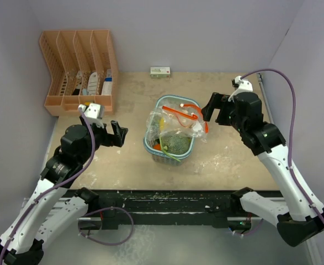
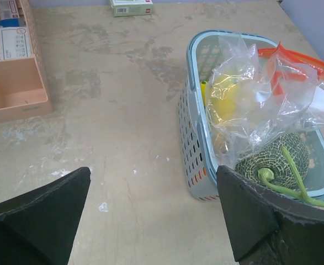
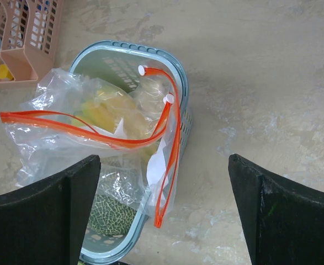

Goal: Place the food in the zip-top bag and seal the zipper
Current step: Pick up the zipper food storage bag from the bin.

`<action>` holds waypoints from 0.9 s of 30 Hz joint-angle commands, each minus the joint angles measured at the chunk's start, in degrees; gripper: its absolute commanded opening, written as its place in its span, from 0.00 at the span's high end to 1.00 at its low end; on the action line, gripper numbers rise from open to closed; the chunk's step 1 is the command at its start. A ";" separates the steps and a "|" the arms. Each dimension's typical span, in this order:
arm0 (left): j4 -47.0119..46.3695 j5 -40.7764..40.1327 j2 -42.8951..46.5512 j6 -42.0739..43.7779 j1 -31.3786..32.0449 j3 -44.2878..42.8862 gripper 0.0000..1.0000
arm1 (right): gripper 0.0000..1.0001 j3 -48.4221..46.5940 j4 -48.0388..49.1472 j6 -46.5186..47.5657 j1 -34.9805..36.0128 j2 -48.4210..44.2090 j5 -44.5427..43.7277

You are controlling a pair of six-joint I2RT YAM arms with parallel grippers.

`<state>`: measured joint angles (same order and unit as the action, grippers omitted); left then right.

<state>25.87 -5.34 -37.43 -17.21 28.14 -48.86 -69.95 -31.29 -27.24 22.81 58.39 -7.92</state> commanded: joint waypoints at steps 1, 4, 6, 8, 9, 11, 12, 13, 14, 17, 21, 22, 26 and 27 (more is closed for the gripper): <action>-0.25 0.95 0.10 -0.27 -0.46 -2.78 0.01 | 0.01 -1.30 2.03 1.53 -0.13 -1.71 1.01; -0.11 1.08 0.01 -0.40 -0.46 -2.96 0.01 | 0.00 -0.90 3.15 2.28 -0.13 -2.29 3.00; -0.12 1.28 0.00 -0.53 -0.45 -2.97 0.01 | 0.00 0.25 5.32 2.40 -0.14 -3.15 4.93; 0.01 1.43 0.00 -0.62 -0.44 -2.98 0.01 | 0.01 1.24 7.57 2.35 -0.13 -3.85 5.29; 0.10 1.45 -0.01 -0.67 -0.45 -2.97 0.01 | 0.01 1.49 9.08 2.80 -0.18 -3.89 5.31; 0.30 1.50 0.06 -0.62 -0.46 -3.03 0.01 | 0.00 1.74 11.54 3.86 -0.13 -3.26 6.88; 0.46 1.55 0.09 -0.64 -0.46 -3.04 0.01 | 0.00 1.86 12.27 4.44 -0.13 -2.43 8.08; 0.62 1.66 0.07 -0.63 -0.46 -3.23 0.01 | 0.00 2.04 12.99 4.86 -0.13 -1.77 9.09; 0.79 1.73 0.14 -0.56 -0.46 -3.28 0.01 | 0.00 2.28 13.80 5.31 -0.13 -1.11 10.36; 0.95 1.63 0.46 -0.52 -0.46 -3.10 0.01 | 0.01 4.29 18.79 7.71 -0.12 0.01 19.06; 0.68 2.25 0.32 -1.06 -0.46 -2.72 0.01 | 0.04 8.32 27.06 10.01 -0.13 1.84 25.69; 0.68 2.65 0.29 -1.27 -0.46 -2.70 0.01 | 0.04 8.87 28.20 10.96 -0.13 2.76 26.68; 1.05 3.40 0.57 -1.37 -0.46 -2.89 0.01 | 0.09 9.96 31.79 15.79 -0.11 6.78 30.51; 1.10 3.48 0.63 -1.29 -0.46 -2.87 0.01 | 0.10 10.61 33.69 16.69 -0.13 7.27 31.81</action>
<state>28.12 -3.31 -37.36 -17.54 28.14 -49.41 -60.49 -7.42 -16.69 22.81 63.81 16.40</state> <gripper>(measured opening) 0.990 0.921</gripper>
